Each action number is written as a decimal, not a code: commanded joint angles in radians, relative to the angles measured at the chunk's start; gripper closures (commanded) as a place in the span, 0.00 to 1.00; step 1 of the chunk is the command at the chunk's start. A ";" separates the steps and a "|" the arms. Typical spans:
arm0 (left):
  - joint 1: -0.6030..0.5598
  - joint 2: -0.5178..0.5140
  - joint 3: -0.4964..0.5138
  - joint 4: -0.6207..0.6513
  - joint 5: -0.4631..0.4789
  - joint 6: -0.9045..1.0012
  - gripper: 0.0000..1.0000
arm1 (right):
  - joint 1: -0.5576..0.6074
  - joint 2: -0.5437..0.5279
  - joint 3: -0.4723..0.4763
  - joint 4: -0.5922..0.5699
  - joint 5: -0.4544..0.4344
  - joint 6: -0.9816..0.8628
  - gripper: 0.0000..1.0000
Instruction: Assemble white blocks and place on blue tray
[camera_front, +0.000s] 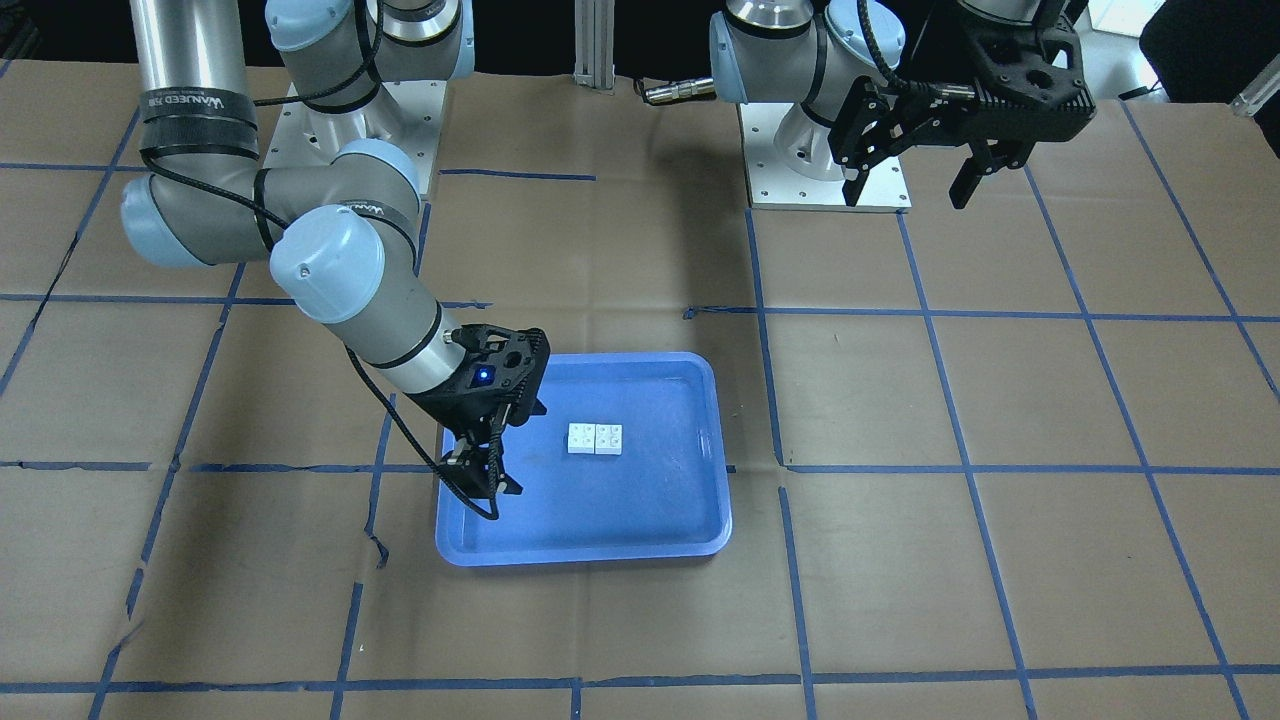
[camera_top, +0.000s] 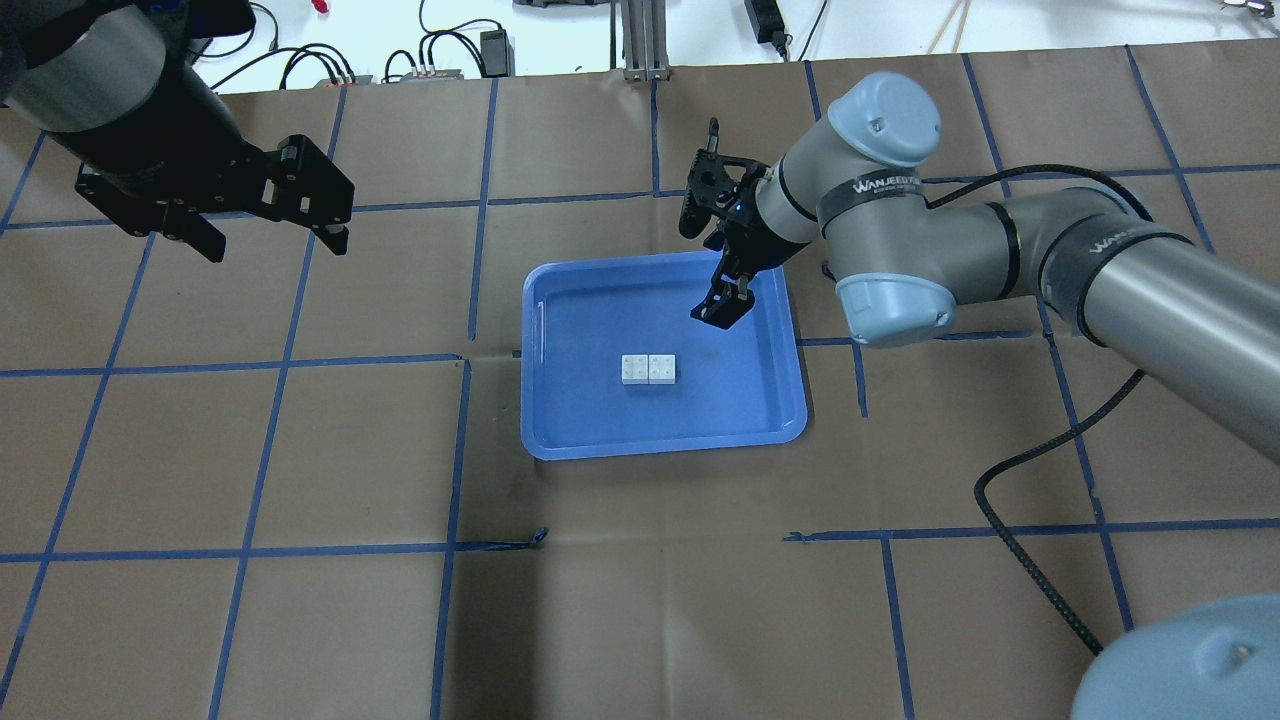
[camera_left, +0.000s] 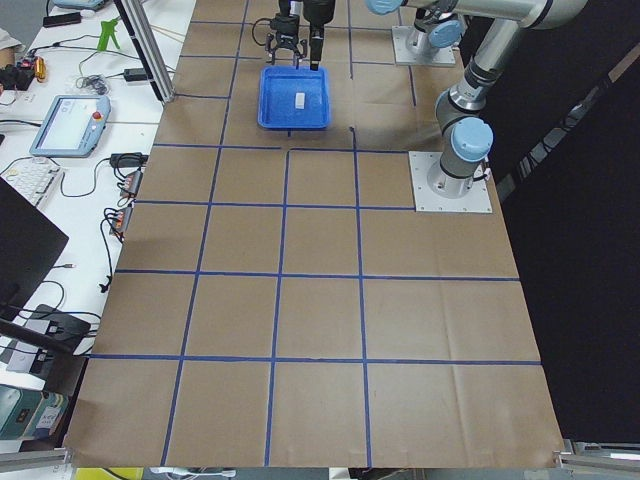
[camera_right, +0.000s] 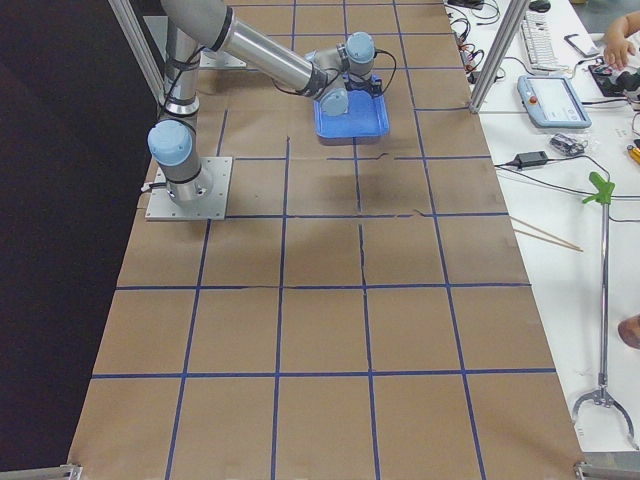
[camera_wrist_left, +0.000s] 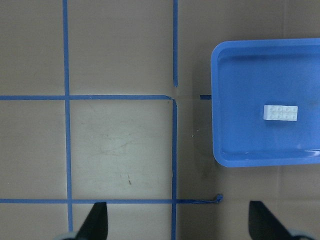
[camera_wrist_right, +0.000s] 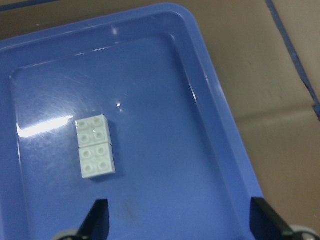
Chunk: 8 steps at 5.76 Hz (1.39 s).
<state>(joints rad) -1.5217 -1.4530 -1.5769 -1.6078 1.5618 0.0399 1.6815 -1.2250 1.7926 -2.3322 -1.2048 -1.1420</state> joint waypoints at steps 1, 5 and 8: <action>0.000 -0.004 -0.003 0.003 -0.003 0.003 0.00 | -0.075 -0.060 -0.053 0.121 -0.078 0.181 0.00; 0.000 -0.010 -0.005 0.032 0.003 0.003 0.00 | -0.118 -0.128 -0.177 0.447 -0.261 0.668 0.00; 0.001 -0.038 -0.040 0.032 -0.006 -0.011 0.00 | -0.184 -0.174 -0.333 0.709 -0.378 0.922 0.00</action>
<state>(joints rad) -1.5218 -1.4788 -1.5961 -1.5781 1.5605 0.0382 1.5170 -1.3839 1.4999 -1.6872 -1.5703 -0.2625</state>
